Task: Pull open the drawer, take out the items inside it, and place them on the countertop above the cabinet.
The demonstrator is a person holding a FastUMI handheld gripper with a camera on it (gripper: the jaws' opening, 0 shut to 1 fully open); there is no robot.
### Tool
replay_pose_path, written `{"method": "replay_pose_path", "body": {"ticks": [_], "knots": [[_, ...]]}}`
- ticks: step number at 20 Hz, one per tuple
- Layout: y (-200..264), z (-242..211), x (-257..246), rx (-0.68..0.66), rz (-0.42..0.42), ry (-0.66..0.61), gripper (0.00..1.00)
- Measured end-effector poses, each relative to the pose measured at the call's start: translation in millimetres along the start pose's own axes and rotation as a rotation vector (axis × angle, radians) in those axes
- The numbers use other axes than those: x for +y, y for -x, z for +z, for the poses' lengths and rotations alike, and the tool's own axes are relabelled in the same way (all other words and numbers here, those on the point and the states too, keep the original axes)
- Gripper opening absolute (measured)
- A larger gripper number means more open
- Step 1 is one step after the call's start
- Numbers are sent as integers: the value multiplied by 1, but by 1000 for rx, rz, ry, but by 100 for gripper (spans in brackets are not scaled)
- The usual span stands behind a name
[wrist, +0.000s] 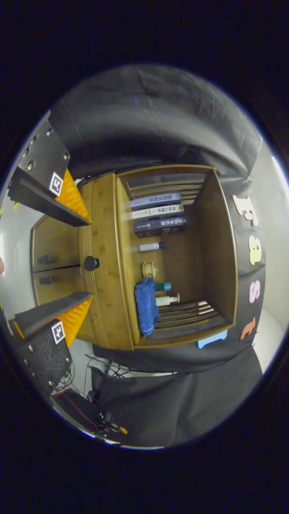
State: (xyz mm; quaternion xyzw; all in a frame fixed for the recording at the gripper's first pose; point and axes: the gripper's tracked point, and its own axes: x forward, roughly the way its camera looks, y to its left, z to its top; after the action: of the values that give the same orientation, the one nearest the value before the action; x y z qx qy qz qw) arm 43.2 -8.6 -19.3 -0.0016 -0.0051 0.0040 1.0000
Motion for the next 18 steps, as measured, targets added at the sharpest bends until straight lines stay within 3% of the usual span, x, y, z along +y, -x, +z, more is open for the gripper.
{"method": "replay_pose_path", "body": {"ticks": [6,12,17,18], "knots": [[-50,-14,-2,2,-1,48,97],[-113,-32,-3,19,4,-8,97],[-154,-75,-4,118,-19,-26,100],[-159,-80,-8,125,-45,-12,91]]}}
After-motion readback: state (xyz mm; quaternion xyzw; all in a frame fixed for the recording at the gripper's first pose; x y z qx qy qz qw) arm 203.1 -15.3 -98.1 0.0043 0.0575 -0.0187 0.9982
